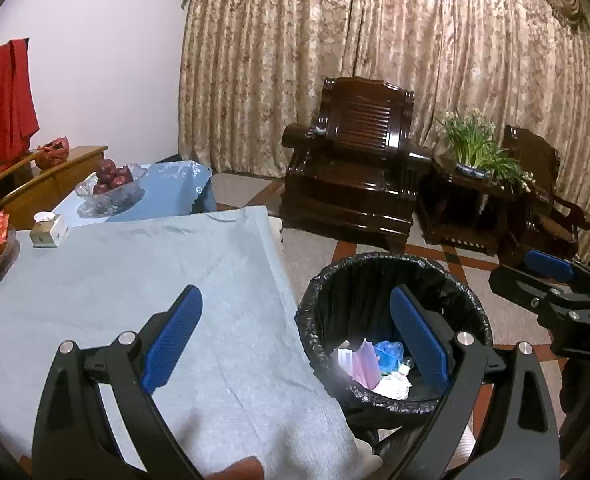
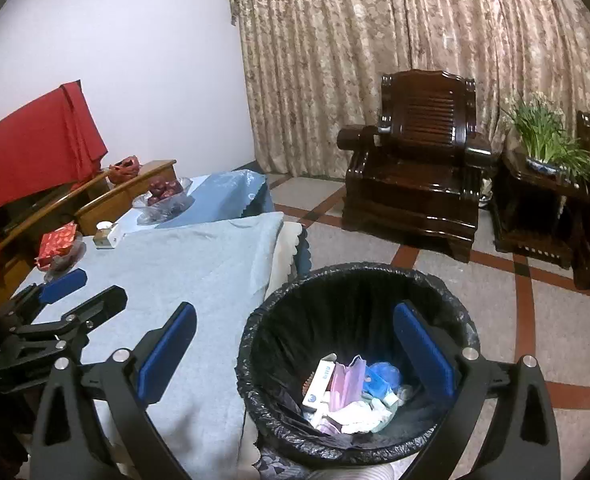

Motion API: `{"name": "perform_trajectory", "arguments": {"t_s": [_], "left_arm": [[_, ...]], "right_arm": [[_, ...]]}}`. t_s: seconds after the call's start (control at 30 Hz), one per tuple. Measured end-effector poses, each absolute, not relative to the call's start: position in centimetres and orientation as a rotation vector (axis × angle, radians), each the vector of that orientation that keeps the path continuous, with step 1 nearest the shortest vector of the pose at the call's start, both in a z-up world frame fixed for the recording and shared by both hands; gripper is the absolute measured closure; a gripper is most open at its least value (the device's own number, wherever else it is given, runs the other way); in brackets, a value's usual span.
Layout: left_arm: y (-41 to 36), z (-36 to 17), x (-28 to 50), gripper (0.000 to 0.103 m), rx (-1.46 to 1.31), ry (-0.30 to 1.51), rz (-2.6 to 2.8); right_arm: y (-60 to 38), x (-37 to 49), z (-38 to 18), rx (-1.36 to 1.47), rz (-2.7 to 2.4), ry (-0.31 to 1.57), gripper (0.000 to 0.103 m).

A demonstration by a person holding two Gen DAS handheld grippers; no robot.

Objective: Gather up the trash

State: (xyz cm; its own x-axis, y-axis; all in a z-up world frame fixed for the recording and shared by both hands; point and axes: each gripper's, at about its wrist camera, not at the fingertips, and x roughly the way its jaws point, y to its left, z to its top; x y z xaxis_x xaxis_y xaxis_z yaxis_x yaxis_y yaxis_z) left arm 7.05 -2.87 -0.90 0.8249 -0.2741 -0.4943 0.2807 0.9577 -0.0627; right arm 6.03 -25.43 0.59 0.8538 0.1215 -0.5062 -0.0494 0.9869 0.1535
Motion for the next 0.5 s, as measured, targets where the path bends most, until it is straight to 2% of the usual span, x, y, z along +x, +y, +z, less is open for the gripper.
{"name": "perform_trajectory", "arguments": {"t_s": [0.5], "left_arm": [[-2.0,0.9,5.3,0.011,0.003,0.481,-0.275]], "right_arm": [[-24.3,5.2,1.6,0.121,0.114,0.509,0.006]]}}
